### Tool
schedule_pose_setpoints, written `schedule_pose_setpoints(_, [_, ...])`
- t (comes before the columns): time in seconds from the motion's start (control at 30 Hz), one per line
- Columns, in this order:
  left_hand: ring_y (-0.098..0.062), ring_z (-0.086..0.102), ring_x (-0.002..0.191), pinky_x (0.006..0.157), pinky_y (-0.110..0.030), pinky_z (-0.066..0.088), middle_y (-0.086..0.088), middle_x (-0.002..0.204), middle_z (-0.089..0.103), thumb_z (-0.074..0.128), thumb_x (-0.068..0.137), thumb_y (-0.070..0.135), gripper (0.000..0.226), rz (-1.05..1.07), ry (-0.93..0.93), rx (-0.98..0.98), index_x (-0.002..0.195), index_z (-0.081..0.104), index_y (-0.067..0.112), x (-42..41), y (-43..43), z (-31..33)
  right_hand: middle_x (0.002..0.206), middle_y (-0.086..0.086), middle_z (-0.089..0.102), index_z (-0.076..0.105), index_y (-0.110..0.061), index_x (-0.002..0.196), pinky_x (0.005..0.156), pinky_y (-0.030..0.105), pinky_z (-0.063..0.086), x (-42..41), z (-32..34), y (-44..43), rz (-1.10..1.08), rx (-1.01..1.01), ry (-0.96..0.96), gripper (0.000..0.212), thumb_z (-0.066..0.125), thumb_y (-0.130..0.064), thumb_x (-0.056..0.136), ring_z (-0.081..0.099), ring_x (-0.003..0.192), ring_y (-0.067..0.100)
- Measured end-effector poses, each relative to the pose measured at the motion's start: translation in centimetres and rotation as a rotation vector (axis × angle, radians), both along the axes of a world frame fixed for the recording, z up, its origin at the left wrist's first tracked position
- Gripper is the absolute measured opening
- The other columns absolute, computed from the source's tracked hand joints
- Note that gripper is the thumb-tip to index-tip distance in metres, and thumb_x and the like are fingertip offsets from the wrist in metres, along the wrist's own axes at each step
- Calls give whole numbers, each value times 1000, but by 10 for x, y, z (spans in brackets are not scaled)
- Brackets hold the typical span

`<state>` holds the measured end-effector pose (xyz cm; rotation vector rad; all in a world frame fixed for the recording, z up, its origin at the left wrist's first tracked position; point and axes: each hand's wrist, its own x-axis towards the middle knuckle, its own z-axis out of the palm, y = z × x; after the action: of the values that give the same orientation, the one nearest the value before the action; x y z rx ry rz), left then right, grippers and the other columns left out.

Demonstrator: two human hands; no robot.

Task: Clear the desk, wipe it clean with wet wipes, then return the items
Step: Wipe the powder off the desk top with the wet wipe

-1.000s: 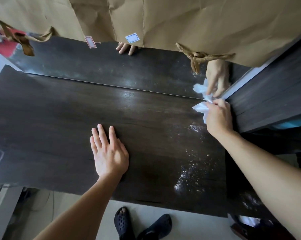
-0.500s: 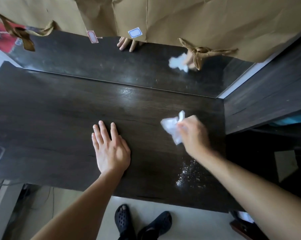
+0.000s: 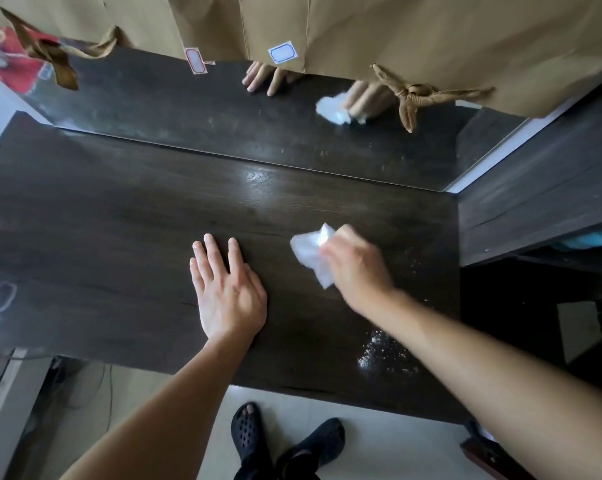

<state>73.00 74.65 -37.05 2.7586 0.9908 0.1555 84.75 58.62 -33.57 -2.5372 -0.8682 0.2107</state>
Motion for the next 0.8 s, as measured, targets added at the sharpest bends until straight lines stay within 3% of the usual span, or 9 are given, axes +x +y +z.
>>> schedule_pose_setpoints(0.1, [-41, 13, 143, 118, -49, 11, -26, 152, 22, 28, 92, 24, 53, 1, -4, -6, 141, 37, 6, 0, -1, 2, 83, 8, 55, 69, -9, 85, 55, 27, 38, -8, -2, -16, 147, 90, 89, 26, 48, -25, 87, 55, 69, 26])
schedule_pose_setpoints(0.2, [-41, 14, 143, 118, -49, 12, -26, 152, 23, 29, 92, 23, 52, 5, -14, -9, 141, 37, 6, 1, -1, 1, 87, 15, 55, 68, -5, 83, 64, 32, 39, 64, 1, -28, -140, 59, -7, 22, 51, -17, 89, 57, 76, 33])
schedule_pose_setpoints(0.27, [-41, 13, 143, 118, -49, 11, -26, 152, 23, 30, 92, 23, 52, 2, -12, -6, 141, 37, 7, 1, -1, 0, 101, 17, 54, 65, -4, 94, 76, 35, 41, 95, 4, -32, -344, -35, -29, 17, 50, -11, 88, 53, 93, 36])
schedule_pose_setpoints(0.33, [-42, 14, 143, 118, -49, 11, -26, 152, 23, 31, 93, 23, 51, 3, -14, 1, 141, 37, 7, 1, 0, 0, 110, 14, 50, 59, -10, 101, 85, 36, 40, 79, 6, -16, -374, -73, -20, 16, 48, -9, 89, 47, 104, 32])
schedule_pose_setpoints(0.47, [-42, 14, 142, 118, -50, 13, -27, 151, 23, 32, 92, 21, 51, 1, -21, -3, 141, 38, 6, 1, -1, 1, 144, 12, 35, 46, -6, 130, 97, 37, 40, -6, -7, -5, 85, -119, -84, 51, 53, 7, 80, 32, 127, 31])
schedule_pose_setpoints(0.53, [-42, 13, 143, 118, -50, 12, -27, 152, 23, 32, 92, 21, 51, 4, -23, -14, 141, 37, 6, 1, -1, 1, 147, 16, 31, 43, -2, 133, 92, 39, 44, -6, -9, -32, 127, -168, -89, 57, 49, 12, 78, 28, 135, 33])
schedule_pose_setpoints(0.6, [-42, 13, 143, 118, -49, 11, -27, 152, 22, 31, 92, 21, 51, 2, -25, -15, 141, 37, 6, 1, -1, 2, 146, 25, 31, 43, 5, 130, 95, 45, 43, 15, -7, -61, -14, -303, -136, 52, 39, 10, 78, 28, 135, 40])
schedule_pose_setpoints(0.7, [-42, 11, 143, 118, -49, 10, -27, 153, 21, 36, 94, 18, 49, -2, -25, -26, 142, 36, 6, 1, -1, 2, 136, 36, 35, 41, 14, 124, 111, 49, 24, 50, -2, -92, -228, -633, -198, 50, 25, 0, 80, 28, 132, 47])
schedule_pose_setpoints(0.8, [-41, 10, 144, 118, -49, 9, -26, 153, 19, 40, 95, 16, 49, 2, -31, -39, 142, 35, 6, 1, -1, 3, 127, 33, 49, 46, 16, 126, 106, 52, 32, 49, 12, -75, -337, -906, -203, 56, 21, 0, 78, 40, 124, 49])
